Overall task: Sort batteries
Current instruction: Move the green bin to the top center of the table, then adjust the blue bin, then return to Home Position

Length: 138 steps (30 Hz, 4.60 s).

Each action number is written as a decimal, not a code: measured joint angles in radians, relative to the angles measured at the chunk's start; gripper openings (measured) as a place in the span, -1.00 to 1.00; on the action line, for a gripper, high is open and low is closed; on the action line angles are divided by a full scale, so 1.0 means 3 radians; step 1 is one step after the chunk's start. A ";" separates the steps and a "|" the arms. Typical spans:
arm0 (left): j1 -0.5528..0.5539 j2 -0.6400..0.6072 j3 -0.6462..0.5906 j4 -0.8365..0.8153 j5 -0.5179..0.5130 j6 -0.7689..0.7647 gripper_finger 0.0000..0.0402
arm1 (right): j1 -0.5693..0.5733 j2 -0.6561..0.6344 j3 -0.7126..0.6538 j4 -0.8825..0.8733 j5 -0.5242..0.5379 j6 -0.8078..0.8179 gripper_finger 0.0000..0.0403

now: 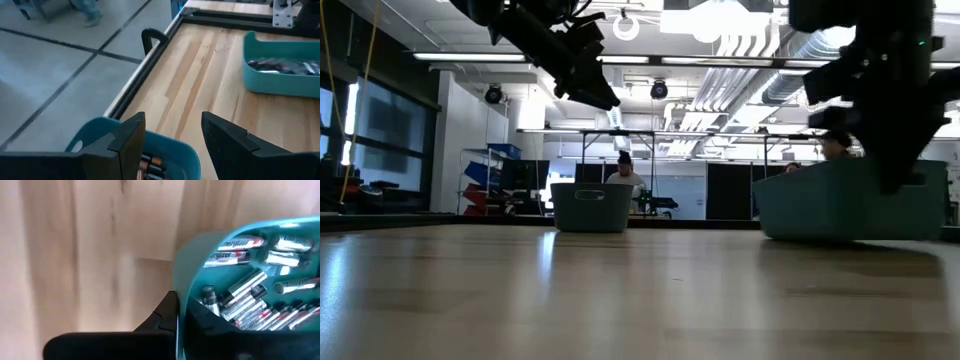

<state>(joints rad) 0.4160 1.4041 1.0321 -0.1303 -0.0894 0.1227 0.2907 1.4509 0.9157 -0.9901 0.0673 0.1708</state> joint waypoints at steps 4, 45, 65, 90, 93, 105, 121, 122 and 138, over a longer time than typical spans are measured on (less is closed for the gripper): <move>0.0000 -0.0003 -0.0001 -0.0172 0.0000 -0.0194 -0.06 | -0.0362 0.0000 0.0001 0.0082 0.0121 -0.0793 -1.00; 0.0005 -0.0497 -0.0003 -0.1421 -0.0083 -0.0841 -0.06 | -0.2194 0.1717 0.1856 0.1246 -0.0391 -0.2425 -0.96; 0.0573 -0.0469 -0.0216 -0.2328 -0.0094 -0.2263 -0.18 | -0.2310 0.0964 0.2201 0.1117 -0.0500 -0.1455 -0.06; 0.1172 0.1109 -0.0393 0.0163 0.0216 -0.1867 -0.89 | -0.2648 -0.0197 0.2189 0.0201 0.0014 -0.0492 -0.05; 0.1153 0.1103 -0.0269 0.0079 0.0194 -0.1765 -0.91 | -0.2648 -0.0245 0.2188 0.0109 0.0017 -0.0481 -0.05; 0.1307 0.0396 -0.0165 -0.0646 -0.0071 -0.1374 -0.94 | -0.2898 -0.0674 0.1777 0.0164 -0.0492 -0.0499 -0.08; 0.1130 -0.1264 -0.0165 -0.0992 -0.0084 -0.1279 -0.94 | -0.2969 -0.3053 -0.1360 0.3492 -0.0997 0.1351 -0.09; 0.1113 -0.1319 -0.0165 -0.1006 -0.0084 -0.1316 -0.94 | -0.2954 -0.3095 -0.1555 0.3804 -0.1009 0.1470 -0.09; 0.0722 -0.2186 -0.0168 -0.1663 -0.0133 -0.2312 -0.94 | -0.1544 -0.3175 -0.2930 0.5707 0.0061 0.1428 -0.09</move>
<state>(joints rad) 0.6326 0.7483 0.9817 -0.6293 -0.1294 -0.5710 -0.1725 0.4984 0.0367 0.7221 0.0857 0.5991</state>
